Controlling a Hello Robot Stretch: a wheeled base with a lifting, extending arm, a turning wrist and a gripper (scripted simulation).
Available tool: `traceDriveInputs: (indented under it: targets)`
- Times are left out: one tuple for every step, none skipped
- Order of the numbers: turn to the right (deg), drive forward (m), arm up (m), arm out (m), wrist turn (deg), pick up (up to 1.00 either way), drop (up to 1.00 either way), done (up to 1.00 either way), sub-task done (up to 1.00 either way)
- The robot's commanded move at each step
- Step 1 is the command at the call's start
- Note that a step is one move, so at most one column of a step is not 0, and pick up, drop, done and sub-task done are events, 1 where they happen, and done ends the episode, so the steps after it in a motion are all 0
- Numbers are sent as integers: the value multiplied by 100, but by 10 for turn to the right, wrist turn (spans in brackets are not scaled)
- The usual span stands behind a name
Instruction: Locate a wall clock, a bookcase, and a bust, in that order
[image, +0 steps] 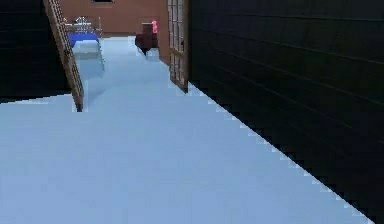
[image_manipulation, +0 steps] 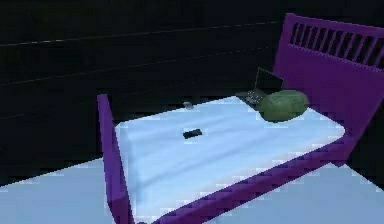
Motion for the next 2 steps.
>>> traceDriveInputs:
  targets:
    - [-180, 0, 0, 0, 0, 0, 0, 0, 0]
    - [0, 100, 0, 0, 0, 0, 0, 0, 0]
